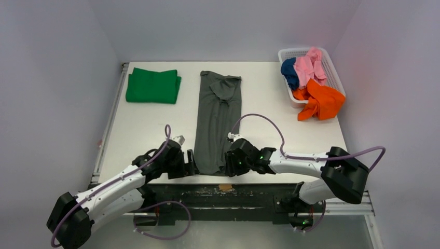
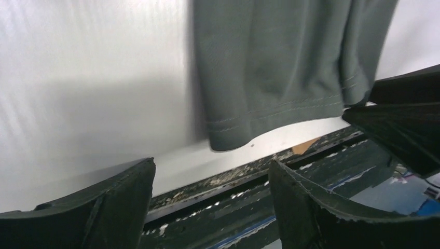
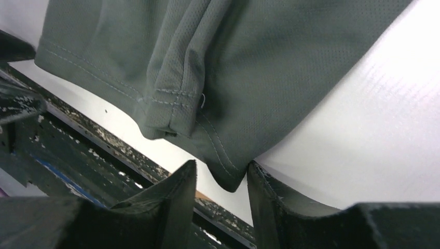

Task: Fold and stack the t-shirts
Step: Grab the bottom of the folded rectangular tshirt with both arms

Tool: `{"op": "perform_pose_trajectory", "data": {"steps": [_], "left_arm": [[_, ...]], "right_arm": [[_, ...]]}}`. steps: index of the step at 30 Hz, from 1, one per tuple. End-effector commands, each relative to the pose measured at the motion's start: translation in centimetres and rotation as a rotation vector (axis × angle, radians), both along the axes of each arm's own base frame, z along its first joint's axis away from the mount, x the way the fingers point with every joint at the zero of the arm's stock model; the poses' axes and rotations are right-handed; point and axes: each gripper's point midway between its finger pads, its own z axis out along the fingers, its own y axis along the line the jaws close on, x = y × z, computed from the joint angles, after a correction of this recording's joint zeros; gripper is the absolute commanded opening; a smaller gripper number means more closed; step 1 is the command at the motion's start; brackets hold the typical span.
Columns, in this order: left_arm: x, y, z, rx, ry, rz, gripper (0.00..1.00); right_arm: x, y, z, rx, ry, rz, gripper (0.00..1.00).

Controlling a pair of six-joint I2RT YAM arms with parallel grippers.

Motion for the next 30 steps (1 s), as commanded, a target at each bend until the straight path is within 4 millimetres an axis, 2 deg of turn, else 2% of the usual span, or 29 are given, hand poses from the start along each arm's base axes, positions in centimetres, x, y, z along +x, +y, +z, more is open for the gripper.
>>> {"op": "perform_pose_trajectory", "data": {"steps": [1,4,6,11,12,15,18,22,25,28,30], "left_arm": [[0.5,-2.6,-0.7,-0.110,0.027,0.015,0.74],[0.8,-3.4,-1.6,-0.112,0.048,0.021,0.63],[0.9,-3.4,-2.3,-0.096,0.066,0.024,0.51],[0.2,-2.1,-3.7,-0.013,0.115,0.044,0.01],[-0.1,-1.7,-3.8,0.002,0.122,0.049,0.00],[-1.5,-1.2,-3.7,-0.013,0.128,0.039,0.00],[-3.1,-1.6,-3.3,-0.056,0.126,0.005,0.00],[-4.3,-2.3,-2.7,-0.086,0.127,-0.039,0.00],[-3.8,-3.4,-1.1,-0.133,0.081,-0.076,0.00],[-2.8,-4.4,0.9,-0.163,0.025,-0.102,0.00],[-1.8,-4.3,1.8,-0.138,-0.011,-0.088,0.00]], "right_arm": [[0.4,-0.2,-1.0,-0.036,0.000,-0.026,0.38],[-0.1,-1.1,-1.4,-0.055,0.015,-0.035,0.32],[-0.2,-1.7,-1.6,-0.071,0.019,-0.049,0.25],[-0.4,-2.6,-1.6,-0.093,0.019,-0.070,0.04],[-0.6,-2.8,-1.6,-0.098,0.024,-0.068,0.00],[-1.7,-3.2,-1.5,-0.077,0.056,-0.045,0.00],[-3.3,-3.4,-1.2,-0.023,0.092,-0.016,0.00],[-4.9,-2.4,0.3,0.066,0.112,0.050,0.00],[-5.0,-2.0,0.8,0.085,0.104,0.067,0.00],[-3.3,-2.6,1.2,0.017,0.044,0.022,0.00],[-2.9,-2.3,2.1,0.016,0.027,0.019,0.00]]}}
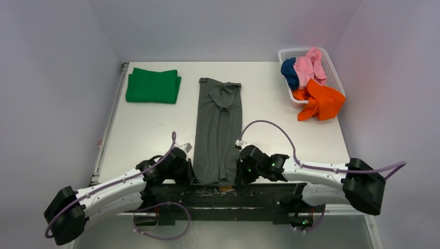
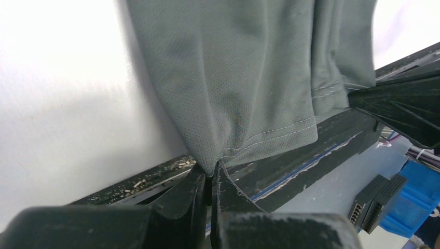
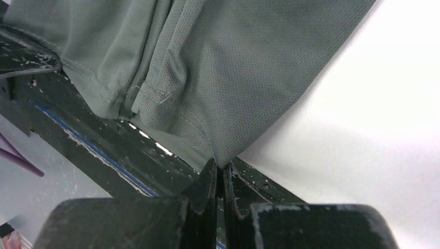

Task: Fold and stack the t-shirts
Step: Grab the bottom of the folded rectangular tshirt with both arms, then fold the folded rectangular tshirt in 1/3 of the way

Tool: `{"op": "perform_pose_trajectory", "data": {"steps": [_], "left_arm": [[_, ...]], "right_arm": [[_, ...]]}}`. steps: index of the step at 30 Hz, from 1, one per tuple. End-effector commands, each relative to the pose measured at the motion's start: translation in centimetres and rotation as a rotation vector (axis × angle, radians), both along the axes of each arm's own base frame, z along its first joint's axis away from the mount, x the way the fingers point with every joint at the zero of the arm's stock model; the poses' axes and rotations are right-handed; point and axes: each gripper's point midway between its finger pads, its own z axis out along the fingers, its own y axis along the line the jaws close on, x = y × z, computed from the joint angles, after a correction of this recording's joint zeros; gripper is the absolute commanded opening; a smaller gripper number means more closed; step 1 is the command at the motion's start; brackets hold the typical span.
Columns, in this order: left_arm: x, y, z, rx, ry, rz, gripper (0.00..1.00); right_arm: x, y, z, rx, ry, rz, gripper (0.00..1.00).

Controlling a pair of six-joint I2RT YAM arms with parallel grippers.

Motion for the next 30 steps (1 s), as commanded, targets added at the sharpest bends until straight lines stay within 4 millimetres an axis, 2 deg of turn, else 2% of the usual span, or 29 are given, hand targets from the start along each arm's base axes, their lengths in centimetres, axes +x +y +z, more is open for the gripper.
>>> {"op": "perform_pose_trajectory", "data": {"steps": [1,6,7,11,14,20,24,30], "left_arm": [[2.3,-0.8,3.3,0.006,-0.104,0.009,0.00],[5.9,-1.5,6.7,0.029,-0.238,0.058,0.00],[6.5,-1.4,6.8,0.049,-0.248,0.069,0.00],[9.8,-2.0,8.5,0.101,-0.285,0.080,0.00],[12.7,-2.3,9.4,0.098,-0.294,0.091,0.00],[18.7,-2.1,11.6,0.138,-0.343,0.124,0.00],[22.1,-2.6,11.1,0.175,-0.325,0.119,0.00],[26.6,-2.7,9.7,0.184,-0.265,0.138,0.00]], "right_arm": [[1.7,0.4,2.4,-0.025,-0.069,-0.026,0.00],[4.2,0.4,4.7,-0.063,-0.160,-0.044,0.00],[4.9,0.4,5.0,-0.069,-0.169,-0.056,0.00],[8.9,0.2,6.6,-0.078,-0.228,-0.147,0.00],[11.9,0.9,8.1,-0.035,-0.282,-0.183,0.00],[18.7,0.7,8.7,-0.125,-0.344,-0.279,0.00],[22.4,0.5,8.7,-0.127,-0.360,-0.341,0.00],[26.9,0.5,8.2,-0.116,-0.354,-0.358,0.00]]}}
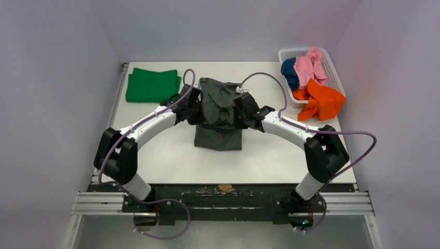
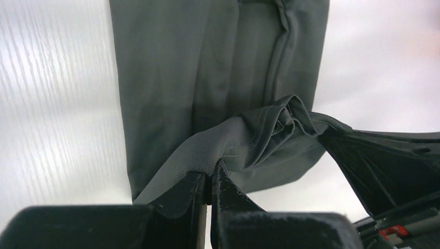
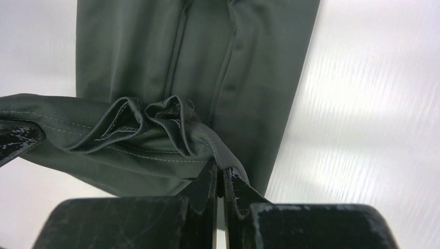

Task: Fold and stack the t-shirts
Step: Fold the folded rectangular tshirt in 1/3 of the way

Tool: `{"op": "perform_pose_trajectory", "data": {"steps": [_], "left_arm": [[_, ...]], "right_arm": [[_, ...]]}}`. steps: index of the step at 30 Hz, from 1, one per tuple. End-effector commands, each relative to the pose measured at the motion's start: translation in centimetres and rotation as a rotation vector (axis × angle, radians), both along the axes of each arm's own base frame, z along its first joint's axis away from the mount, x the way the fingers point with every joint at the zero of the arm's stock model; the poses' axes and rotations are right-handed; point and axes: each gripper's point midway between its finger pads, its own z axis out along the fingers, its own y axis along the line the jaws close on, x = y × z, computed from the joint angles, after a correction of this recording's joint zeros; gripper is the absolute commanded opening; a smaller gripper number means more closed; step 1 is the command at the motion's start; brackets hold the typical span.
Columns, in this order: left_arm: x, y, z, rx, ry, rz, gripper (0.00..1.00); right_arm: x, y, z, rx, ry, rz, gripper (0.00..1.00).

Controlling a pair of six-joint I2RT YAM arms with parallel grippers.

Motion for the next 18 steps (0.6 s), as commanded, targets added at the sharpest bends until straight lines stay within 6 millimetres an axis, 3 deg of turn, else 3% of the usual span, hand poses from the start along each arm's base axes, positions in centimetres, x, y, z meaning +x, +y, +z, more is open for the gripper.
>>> {"op": "perform_pose_trajectory", "data": {"steps": [1,6,9,12,13,15,16,18], "left_arm": [[3.4,0.2,0.6,-0.009,-0.018,-0.006,0.00],[5.7,0.4,-0.6,-0.008,0.017,0.001,0.06],[6.7,0.1,-1.5,-0.030,0.038,-0.012,0.25],[8.5,0.0,-0.8,-0.060,0.022,-0.015,0.45],[9.0,0.0,-0.2,-0.070,0.018,-0.007,0.54],[10.1,0.5,1.7,-0.103,-0.011,0.004,0.71],[10.1,0.6,2.5,-0.110,-0.030,0.000,0.80],[9.4,0.9,3.6,-0.112,-0.069,-0.008,0.99]], "right_arm": [[4.5,0.6,2.0,0.031,-0.079,-0.008,0.00],[6.9,-0.3,0.8,0.029,-0.066,-0.049,0.00],[7.9,0.0,0.3,0.042,-0.064,-0.029,0.02],[9.9,-0.3,0.4,0.063,-0.072,-0.042,0.07],[10.6,-0.5,0.7,0.078,-0.080,-0.053,0.11],[11.8,-0.6,1.9,0.115,-0.095,-0.054,0.39],[11.9,-0.6,2.4,0.122,-0.104,-0.051,0.49],[11.3,-0.8,3.1,0.126,-0.119,-0.042,0.56]]}}
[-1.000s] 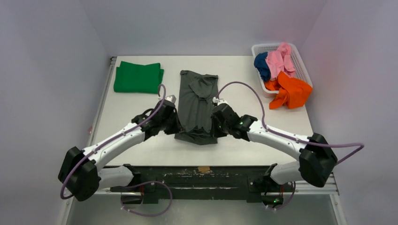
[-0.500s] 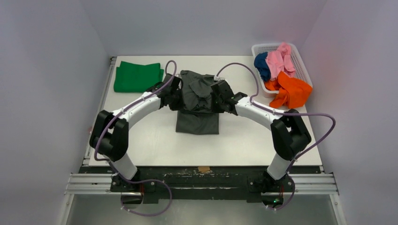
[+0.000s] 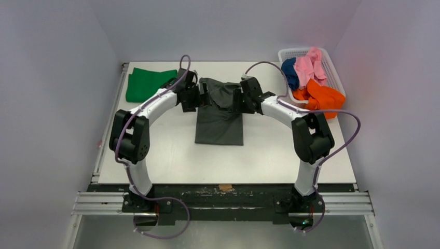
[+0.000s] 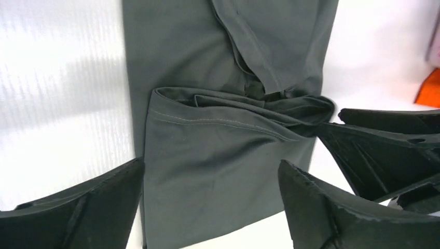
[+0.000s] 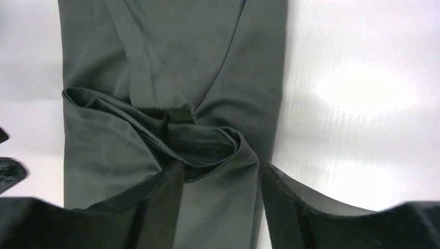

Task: Fold and stack the t-shirts
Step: Fold the folded rectangular tshirt in 1/3 of the way, then grab one side of the 2/3 rectangular tshirt with both arms

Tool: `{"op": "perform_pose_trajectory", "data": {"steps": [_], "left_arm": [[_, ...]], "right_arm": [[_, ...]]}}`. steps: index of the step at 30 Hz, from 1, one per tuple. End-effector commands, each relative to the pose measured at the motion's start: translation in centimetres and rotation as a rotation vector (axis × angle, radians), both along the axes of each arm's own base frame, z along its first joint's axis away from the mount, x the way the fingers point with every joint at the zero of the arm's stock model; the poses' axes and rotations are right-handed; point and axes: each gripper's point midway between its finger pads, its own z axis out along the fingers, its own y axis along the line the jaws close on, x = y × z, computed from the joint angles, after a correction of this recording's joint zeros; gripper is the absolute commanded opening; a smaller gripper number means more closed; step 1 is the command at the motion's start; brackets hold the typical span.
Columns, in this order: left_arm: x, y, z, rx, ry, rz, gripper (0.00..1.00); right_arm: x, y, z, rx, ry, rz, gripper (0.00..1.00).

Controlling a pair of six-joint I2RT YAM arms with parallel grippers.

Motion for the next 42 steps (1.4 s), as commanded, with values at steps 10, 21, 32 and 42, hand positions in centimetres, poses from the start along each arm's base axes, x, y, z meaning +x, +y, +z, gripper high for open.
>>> {"op": "perform_pose_trajectory", "data": {"steps": [10,21,32,42], "left_arm": [[-9.8,2.7,-0.1,-0.106,-0.019,0.000,1.00],[-14.0,3.6,-4.8,-0.074,0.072,0.024,0.80],[-12.4,2.4,-7.6,-0.070,0.149,0.024,0.48],[-12.7,1.7,-8.3,-0.067,0.163,-0.005,0.00]], "right_arm": [[-8.1,1.1,2.1,0.202,-0.024,0.197,0.70],[-14.8,-2.0,-2.7,0.192,0.115,0.120,0.54],[-14.1,-0.7,-4.8,0.137,0.143,0.125,0.36],[-14.5,-2.1,-6.5,0.057,0.171,0.087,0.27]]}}
